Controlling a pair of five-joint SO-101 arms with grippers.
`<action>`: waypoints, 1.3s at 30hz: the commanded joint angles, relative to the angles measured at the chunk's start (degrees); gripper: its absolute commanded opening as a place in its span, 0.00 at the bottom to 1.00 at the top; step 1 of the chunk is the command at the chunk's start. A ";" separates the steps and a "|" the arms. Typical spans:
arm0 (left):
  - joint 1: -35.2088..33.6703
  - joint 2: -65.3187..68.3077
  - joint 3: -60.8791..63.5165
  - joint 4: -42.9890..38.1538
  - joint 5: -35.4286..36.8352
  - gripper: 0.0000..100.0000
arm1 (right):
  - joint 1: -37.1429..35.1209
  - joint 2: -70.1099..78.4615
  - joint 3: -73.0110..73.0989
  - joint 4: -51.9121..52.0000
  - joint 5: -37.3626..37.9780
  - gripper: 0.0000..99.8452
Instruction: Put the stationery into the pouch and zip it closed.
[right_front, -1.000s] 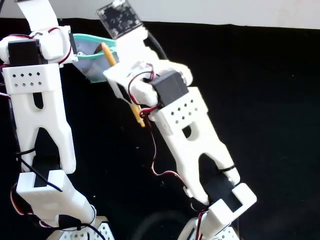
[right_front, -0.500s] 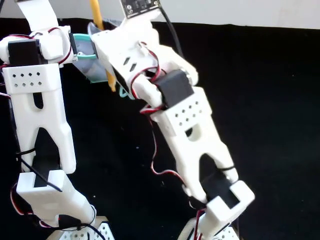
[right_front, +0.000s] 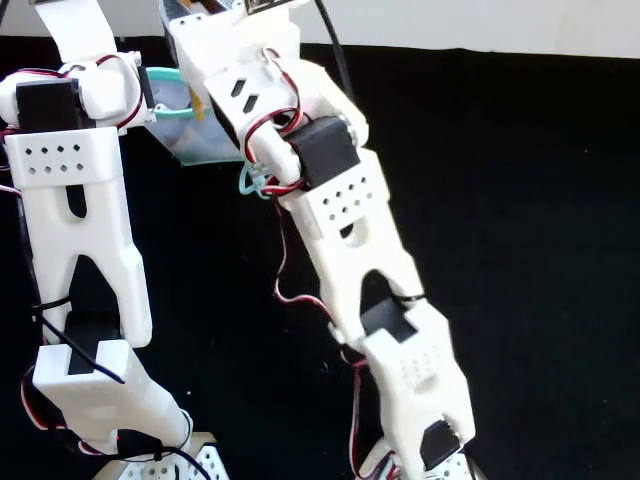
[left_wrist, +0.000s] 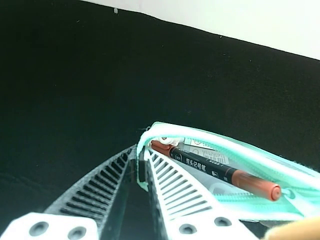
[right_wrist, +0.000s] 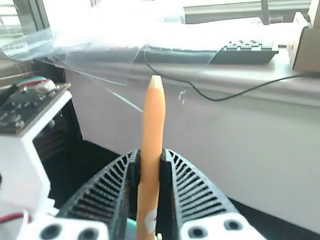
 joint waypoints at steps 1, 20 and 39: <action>0.40 3.12 0.22 -0.09 -0.53 0.01 | 0.75 2.95 -9.36 -1.36 -0.44 0.01; 2.86 3.12 0.31 -0.09 -0.53 0.01 | 0.75 17.36 -21.76 -9.36 -0.26 0.01; -1.01 2.95 0.22 -0.18 -0.53 0.01 | -0.92 15.25 -21.85 12.26 -0.18 0.01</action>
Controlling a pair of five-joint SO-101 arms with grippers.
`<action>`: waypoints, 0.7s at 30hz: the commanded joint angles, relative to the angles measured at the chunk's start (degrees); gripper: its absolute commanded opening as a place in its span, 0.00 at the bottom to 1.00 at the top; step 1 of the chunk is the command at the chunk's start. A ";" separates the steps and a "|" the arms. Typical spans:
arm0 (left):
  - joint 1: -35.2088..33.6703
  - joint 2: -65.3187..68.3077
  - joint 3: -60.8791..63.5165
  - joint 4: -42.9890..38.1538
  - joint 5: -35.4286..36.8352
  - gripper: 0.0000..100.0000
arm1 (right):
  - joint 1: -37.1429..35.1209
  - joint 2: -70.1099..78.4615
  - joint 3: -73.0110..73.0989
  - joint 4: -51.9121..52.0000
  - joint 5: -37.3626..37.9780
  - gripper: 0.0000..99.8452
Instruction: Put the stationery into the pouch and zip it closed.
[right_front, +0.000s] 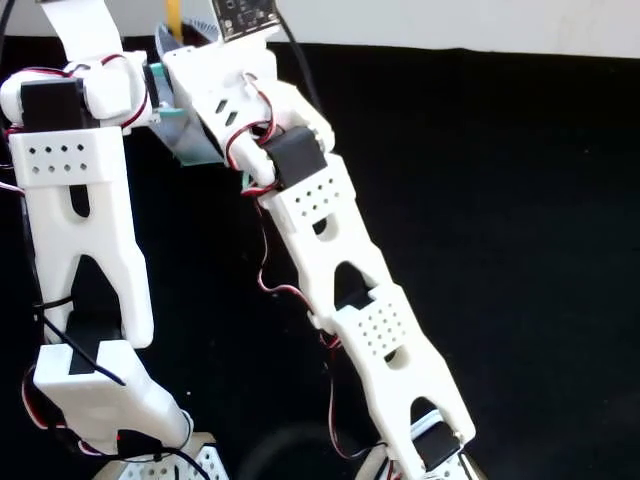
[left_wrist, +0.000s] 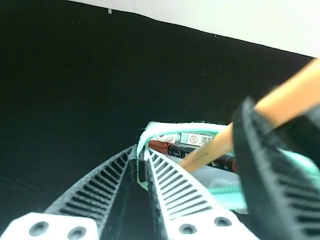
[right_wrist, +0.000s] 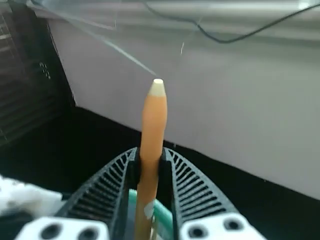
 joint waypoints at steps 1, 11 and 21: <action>-1.01 3.03 0.22 -0.09 -0.44 0.01 | -0.66 -4.79 -6.20 5.58 0.00 0.01; -1.10 3.03 0.22 -0.09 -0.44 0.01 | -4.79 -6.81 -6.20 17.89 3.25 0.01; -0.84 3.03 0.22 -0.18 -0.44 0.01 | -6.90 -6.11 -6.11 23.69 14.42 0.01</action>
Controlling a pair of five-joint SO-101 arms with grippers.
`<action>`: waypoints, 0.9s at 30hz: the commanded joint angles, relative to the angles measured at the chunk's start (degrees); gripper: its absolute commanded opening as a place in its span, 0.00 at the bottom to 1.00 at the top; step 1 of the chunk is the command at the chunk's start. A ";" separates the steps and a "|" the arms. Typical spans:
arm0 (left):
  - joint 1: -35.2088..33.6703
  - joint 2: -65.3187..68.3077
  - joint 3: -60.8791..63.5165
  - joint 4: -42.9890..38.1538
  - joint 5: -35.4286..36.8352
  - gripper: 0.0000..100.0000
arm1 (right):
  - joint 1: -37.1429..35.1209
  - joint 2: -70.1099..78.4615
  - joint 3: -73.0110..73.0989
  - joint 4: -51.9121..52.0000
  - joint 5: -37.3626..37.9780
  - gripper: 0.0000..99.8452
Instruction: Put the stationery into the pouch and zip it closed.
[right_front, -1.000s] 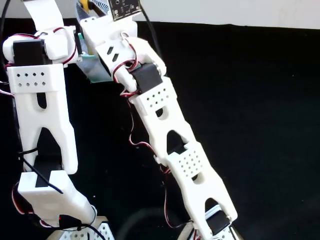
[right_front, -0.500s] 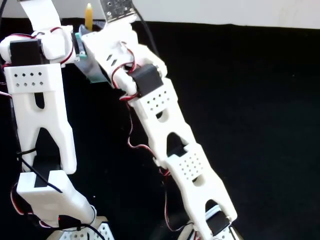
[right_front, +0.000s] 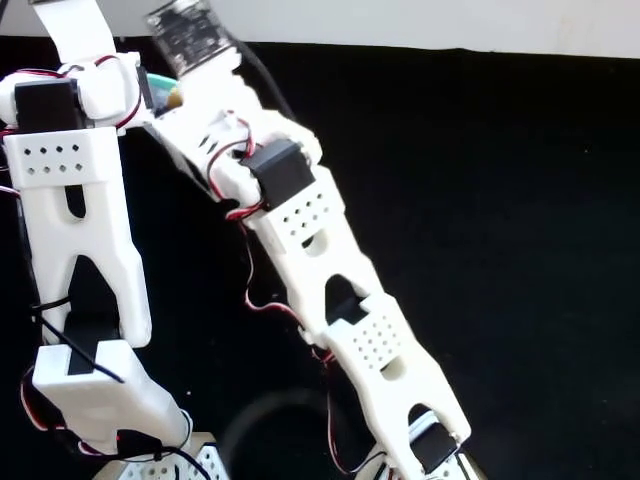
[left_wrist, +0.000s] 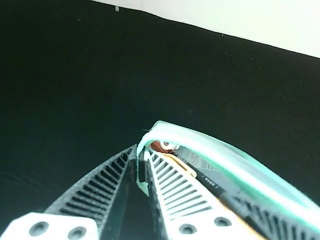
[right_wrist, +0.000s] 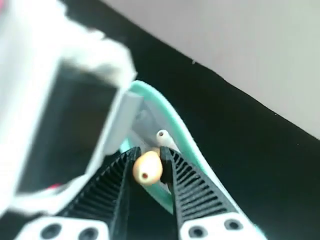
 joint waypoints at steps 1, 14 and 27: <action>-0.13 3.03 0.22 -0.26 -0.44 0.01 | -1.54 -1.27 -6.11 1.19 4.04 0.01; -0.04 3.03 0.22 0.18 -0.44 0.01 | 2.42 8.66 -6.11 -6.46 8.35 0.01; 0.04 3.12 0.48 0.26 -0.44 0.01 | 5.58 9.10 -6.11 -22.37 8.35 0.07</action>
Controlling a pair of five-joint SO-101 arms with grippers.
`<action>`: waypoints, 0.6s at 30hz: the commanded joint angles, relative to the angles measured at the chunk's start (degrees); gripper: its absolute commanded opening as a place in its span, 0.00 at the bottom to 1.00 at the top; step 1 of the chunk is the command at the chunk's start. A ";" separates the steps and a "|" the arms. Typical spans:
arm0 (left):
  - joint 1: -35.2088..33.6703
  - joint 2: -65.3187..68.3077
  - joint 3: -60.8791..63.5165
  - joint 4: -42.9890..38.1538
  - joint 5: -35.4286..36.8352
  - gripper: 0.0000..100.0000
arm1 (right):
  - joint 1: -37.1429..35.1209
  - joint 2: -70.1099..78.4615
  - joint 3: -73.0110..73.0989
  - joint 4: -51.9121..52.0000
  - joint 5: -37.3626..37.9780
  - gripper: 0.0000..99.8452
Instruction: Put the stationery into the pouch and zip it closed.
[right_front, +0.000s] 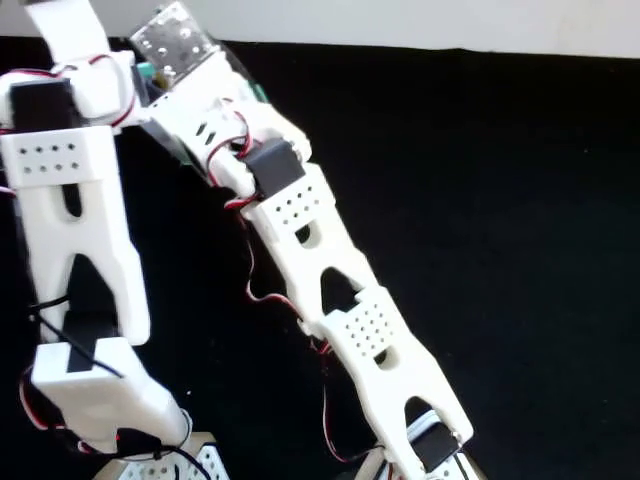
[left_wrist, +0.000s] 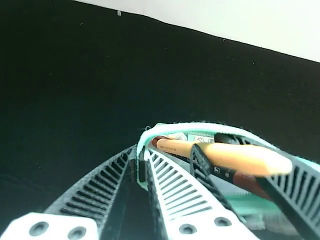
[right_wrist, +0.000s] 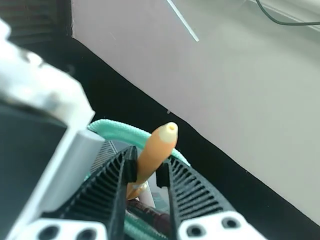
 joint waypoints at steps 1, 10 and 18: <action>-0.04 2.95 0.57 0.35 -0.26 0.01 | 1.80 -0.22 -5.05 -1.63 0.44 0.12; -0.04 3.03 0.57 0.26 -0.44 0.01 | 1.80 -6.20 -5.05 6.02 0.44 0.22; -0.04 3.03 0.57 0.26 -0.44 0.01 | 1.80 -17.45 -5.05 13.85 0.35 0.22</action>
